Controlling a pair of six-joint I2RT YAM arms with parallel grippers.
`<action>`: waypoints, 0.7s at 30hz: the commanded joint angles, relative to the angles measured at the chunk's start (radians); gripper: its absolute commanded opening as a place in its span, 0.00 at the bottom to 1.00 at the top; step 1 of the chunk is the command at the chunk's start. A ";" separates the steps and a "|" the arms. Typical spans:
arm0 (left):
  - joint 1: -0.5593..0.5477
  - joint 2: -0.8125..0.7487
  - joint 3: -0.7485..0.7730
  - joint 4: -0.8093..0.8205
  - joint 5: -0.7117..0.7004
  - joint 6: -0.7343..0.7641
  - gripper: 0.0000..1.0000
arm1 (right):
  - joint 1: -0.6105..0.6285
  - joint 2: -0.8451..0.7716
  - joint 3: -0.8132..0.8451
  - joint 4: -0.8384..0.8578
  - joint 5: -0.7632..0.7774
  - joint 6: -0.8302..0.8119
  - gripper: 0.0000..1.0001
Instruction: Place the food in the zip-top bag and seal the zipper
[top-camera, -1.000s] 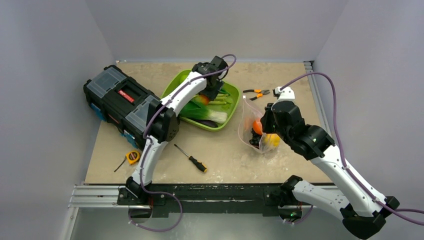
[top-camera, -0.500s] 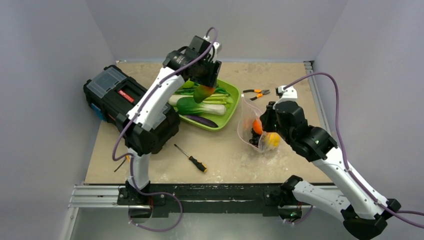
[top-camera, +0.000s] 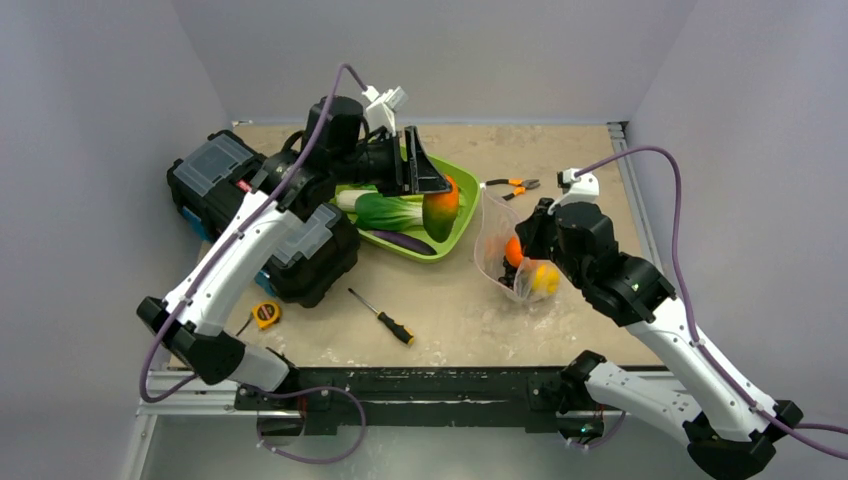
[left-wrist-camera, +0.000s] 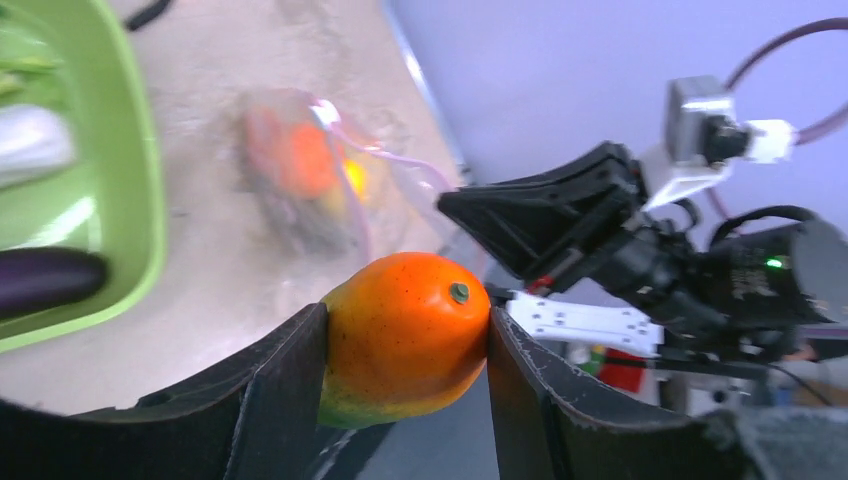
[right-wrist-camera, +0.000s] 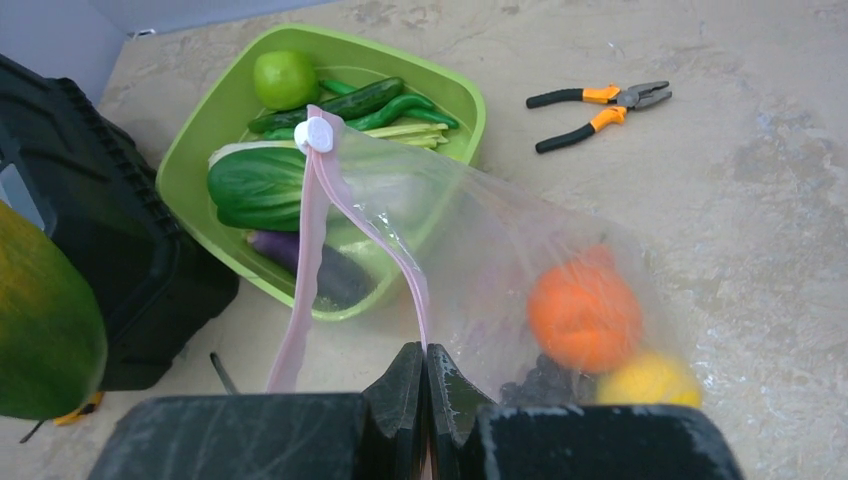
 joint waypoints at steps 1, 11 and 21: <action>-0.005 -0.111 -0.217 0.558 0.145 -0.340 0.15 | 0.005 -0.009 0.006 0.067 -0.009 0.028 0.00; -0.136 -0.111 -0.335 0.769 -0.069 -0.385 0.10 | 0.004 -0.012 0.027 0.071 0.003 0.055 0.00; -0.171 -0.026 -0.366 0.745 -0.074 -0.386 0.10 | 0.004 -0.015 0.042 0.081 0.031 0.071 0.00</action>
